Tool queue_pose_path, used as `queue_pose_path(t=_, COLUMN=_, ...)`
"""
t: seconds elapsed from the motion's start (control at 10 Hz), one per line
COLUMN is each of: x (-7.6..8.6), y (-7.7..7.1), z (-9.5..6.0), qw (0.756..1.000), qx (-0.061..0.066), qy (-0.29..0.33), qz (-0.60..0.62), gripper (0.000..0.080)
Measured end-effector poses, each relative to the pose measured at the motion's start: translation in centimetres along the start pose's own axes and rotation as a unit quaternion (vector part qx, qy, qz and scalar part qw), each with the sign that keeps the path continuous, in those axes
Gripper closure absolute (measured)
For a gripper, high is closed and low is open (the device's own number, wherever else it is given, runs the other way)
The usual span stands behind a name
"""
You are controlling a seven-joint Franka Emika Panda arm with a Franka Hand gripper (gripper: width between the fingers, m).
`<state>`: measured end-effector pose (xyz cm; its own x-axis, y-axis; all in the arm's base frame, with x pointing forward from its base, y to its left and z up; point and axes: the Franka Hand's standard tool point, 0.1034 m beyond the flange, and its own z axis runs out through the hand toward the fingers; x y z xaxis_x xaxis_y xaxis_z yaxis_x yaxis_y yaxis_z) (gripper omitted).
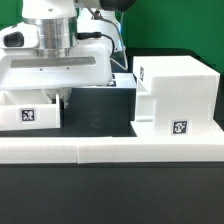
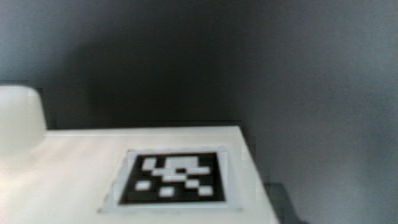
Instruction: Assemble drawer
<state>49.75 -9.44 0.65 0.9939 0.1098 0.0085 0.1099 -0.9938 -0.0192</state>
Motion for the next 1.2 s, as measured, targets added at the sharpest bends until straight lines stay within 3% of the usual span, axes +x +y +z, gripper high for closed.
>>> queue_pose_path(t=0.2, x=0.7, y=-1.4, z=-0.5, qw=1.0, qx=-0.001, qy=0.004, qz=0.006, gripper=0.0758)
queue_pose_path(t=0.5, x=2.2, y=-3.7, z=-1.5, qw=1.0, qx=0.012, qy=0.003, qz=-0.004, gripper=0.0758)
queue_pose_path(t=0.7, x=2.6, y=-4.4, z=-1.6, qw=1.0, qx=0.013, qy=0.005, qz=0.007, gripper=0.0757)
queue_pose_path(t=1.0, x=2.3, y=-4.0, z=-1.3, qw=0.999, qx=0.012, qy=0.003, qz=-0.037, gripper=0.0757)
queue_pose_path(t=1.1, x=2.0, y=-3.3, z=-0.9, qw=0.991, qx=0.004, qy=0.007, qz=-0.136, gripper=0.0757)
queue_pose_path(t=1.2, x=2.1, y=-3.5, z=-0.8, qw=0.987, qx=0.003, qy=0.004, qz=-0.162, gripper=0.0757)
